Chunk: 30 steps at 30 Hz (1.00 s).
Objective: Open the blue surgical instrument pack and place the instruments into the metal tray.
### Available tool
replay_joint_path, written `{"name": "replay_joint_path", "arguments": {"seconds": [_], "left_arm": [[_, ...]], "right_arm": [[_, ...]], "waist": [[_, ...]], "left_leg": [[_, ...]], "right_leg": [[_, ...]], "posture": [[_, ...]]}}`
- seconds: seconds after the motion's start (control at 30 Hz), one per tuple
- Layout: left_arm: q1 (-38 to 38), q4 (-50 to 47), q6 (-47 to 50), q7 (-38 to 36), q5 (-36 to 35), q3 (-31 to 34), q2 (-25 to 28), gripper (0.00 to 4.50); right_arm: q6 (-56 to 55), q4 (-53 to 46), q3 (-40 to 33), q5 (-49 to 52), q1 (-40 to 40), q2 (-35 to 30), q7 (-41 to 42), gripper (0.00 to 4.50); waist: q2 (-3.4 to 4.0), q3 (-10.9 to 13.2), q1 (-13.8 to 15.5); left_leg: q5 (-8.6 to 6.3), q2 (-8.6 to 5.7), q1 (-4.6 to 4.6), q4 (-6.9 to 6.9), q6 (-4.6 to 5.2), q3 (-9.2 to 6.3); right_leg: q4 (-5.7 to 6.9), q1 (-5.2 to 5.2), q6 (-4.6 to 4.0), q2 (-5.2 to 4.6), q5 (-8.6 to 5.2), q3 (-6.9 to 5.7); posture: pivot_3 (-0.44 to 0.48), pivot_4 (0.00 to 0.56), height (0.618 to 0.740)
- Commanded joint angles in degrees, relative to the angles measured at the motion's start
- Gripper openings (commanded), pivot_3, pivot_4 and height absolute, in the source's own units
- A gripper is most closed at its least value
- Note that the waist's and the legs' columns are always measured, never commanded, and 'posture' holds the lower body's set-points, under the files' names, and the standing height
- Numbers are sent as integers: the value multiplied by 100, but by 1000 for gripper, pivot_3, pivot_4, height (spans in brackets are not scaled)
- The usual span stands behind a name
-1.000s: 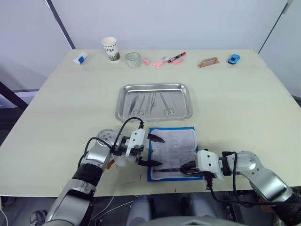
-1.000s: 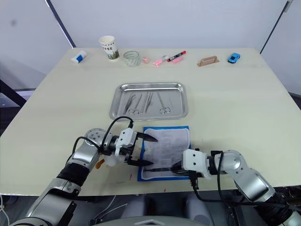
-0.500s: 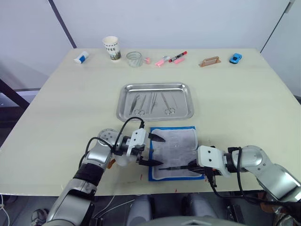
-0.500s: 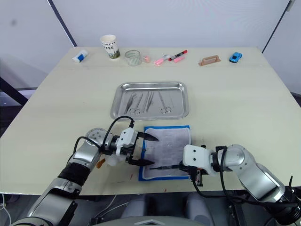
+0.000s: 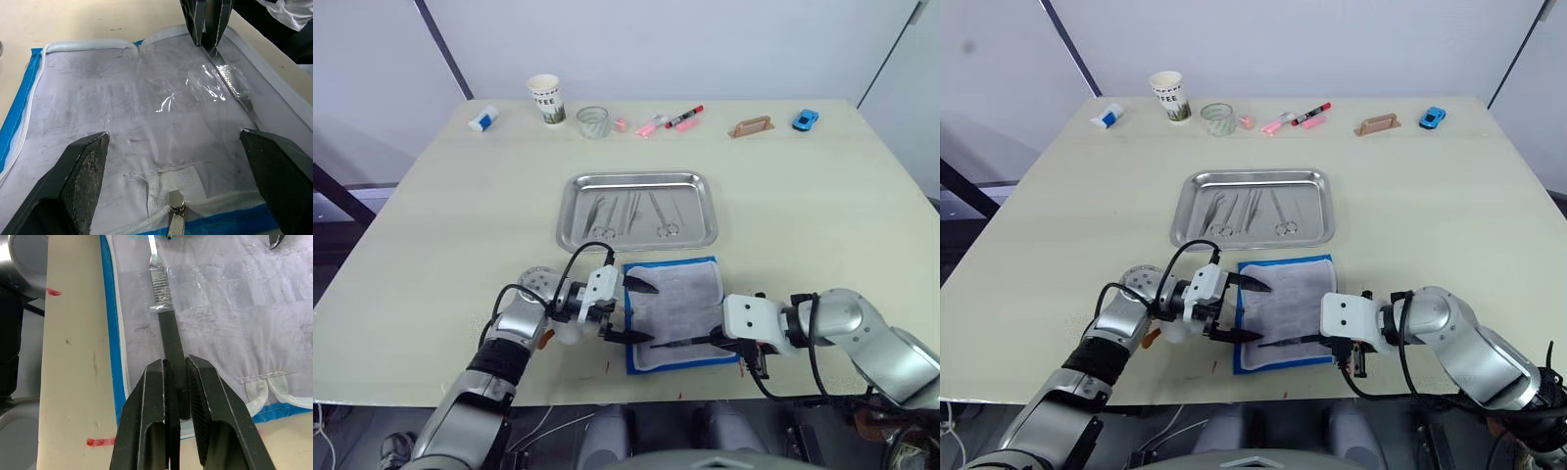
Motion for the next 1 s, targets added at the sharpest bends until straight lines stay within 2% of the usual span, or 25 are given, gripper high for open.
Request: {"name": "replay_joint_path", "arguments": {"seconds": [0.03, 0.43, 1.0], "left_arm": [[196, 322, 72, 20, 298, -238, 14, 4500], [177, 237, 96, 107, 379, -359, -4, 4500], [148, 350, 2, 151, 468, -423, 51, 4500]], "right_arm": [[10, -248, -97, -83, -161, -100, -37, 77], [16, -291, 45, -159, -193, -48, -128, 77], [-111, -316, -187, -204, -17, -447, -84, 76]], "waist": [[0, 0, 1], [1, 2, 1], [1, 2, 6]], "left_leg": [[0, 0, -1, 0, 0, 0], [0, -1, -5, 1, 0, -5], [0, -1, -18, 1, 0, -6]], "right_leg": [[-1, 0, 0, -1, 0, -1], [-2, -2, 0, -3, 0, -4], [-5, -16, 0, -6, 0, -5]], "posture": [[0, 150, 740], [0, 150, 740], [0, 150, 740]]}}
